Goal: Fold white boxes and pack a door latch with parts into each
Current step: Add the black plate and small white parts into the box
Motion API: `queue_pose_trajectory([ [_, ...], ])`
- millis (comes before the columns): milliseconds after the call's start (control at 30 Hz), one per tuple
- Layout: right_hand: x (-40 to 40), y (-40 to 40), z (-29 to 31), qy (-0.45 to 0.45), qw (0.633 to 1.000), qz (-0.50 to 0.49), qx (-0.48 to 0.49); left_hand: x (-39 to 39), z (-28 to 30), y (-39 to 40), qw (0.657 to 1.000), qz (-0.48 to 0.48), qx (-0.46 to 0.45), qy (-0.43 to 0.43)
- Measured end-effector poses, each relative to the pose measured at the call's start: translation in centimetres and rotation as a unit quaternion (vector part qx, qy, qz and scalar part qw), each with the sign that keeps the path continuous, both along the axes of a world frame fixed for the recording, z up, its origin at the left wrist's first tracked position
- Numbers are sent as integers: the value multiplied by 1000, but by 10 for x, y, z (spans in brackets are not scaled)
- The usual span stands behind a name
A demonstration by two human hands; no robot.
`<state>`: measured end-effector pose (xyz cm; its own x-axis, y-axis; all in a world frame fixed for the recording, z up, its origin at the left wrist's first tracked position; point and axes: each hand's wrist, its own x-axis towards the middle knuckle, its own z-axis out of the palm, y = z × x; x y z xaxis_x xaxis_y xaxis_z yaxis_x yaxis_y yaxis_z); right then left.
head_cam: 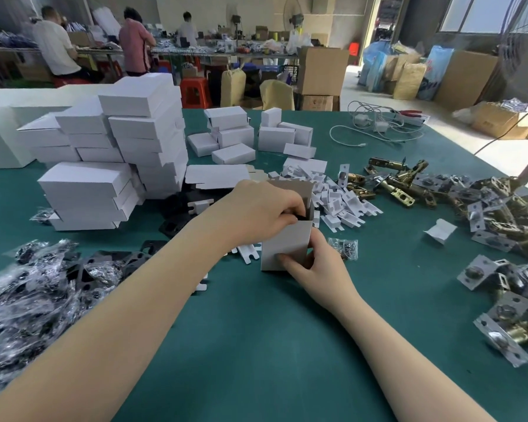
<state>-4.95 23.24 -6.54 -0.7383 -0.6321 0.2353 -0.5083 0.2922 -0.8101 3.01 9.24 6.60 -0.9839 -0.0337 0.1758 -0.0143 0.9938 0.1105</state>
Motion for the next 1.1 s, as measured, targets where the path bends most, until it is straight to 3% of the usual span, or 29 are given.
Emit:
queue_pose_trajectory([
  [167, 0, 1, 1, -4, 1000, -4, -7, -2, -13, 7, 998, 32, -55, -10],
  [333, -1, 0, -1, 13, 1000, 1, -10, 7, -33, 11, 991, 35, -97, 84],
  [467, -2, -2, -1, 33, 999, 9, -29, 12, -62, 16, 962, 30, 11, 273],
  [533, -2, -2, 0, 46, 998, 9, -37, 14, -80, 19, 944, 57, 82, 315],
  [667, -2, 0, -2, 40, 997, -23, -57, 17, -111, 16, 944, 40, 131, 301],
  [833, 6, 1, 0, 64, 996, -21, -65, 20, -121, 11, 911, 28, 313, 268],
  [1100, 13, 1, 5, 131, 978, -27, -160, 23, -124, 11, 895, 45, 327, 301],
])
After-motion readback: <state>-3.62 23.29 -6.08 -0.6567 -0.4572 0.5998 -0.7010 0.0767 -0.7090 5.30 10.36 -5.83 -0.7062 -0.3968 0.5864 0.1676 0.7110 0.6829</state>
